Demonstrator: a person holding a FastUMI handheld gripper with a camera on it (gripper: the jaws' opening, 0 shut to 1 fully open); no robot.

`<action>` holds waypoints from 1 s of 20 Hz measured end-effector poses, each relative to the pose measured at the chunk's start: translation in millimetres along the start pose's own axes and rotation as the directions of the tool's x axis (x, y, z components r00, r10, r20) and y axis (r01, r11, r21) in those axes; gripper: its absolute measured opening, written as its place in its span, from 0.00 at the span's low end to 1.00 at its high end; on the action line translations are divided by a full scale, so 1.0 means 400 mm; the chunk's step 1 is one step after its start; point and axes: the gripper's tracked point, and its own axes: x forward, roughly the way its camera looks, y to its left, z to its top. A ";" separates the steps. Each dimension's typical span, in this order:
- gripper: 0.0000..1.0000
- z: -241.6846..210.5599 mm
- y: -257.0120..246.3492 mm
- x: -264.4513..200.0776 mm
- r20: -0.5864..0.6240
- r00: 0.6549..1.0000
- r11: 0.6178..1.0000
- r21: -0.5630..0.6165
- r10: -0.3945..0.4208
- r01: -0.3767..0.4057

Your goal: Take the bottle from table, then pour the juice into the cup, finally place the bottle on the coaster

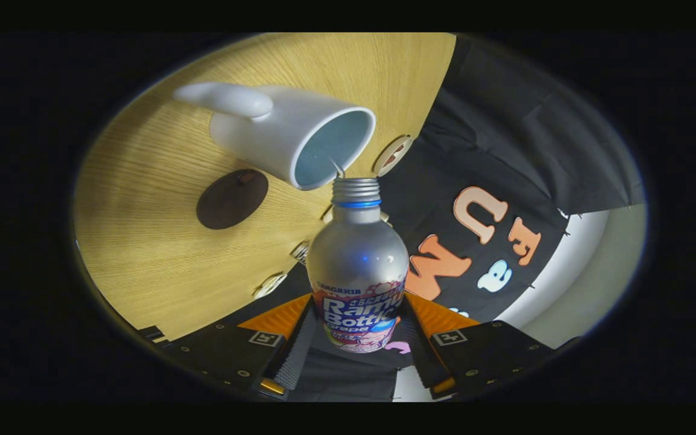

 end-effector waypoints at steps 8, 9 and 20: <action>0.75 0.004 -0.002 -0.008 -0.008 1.000 1.000 -0.006 0.010 -0.010; 0.75 0.005 -0.001 -0.010 -0.008 1.000 1.000 -0.004 0.011 -0.011; 0.75 0.009 0.046 -0.026 -0.012 0.995 0.961 0.261 0.096 -0.090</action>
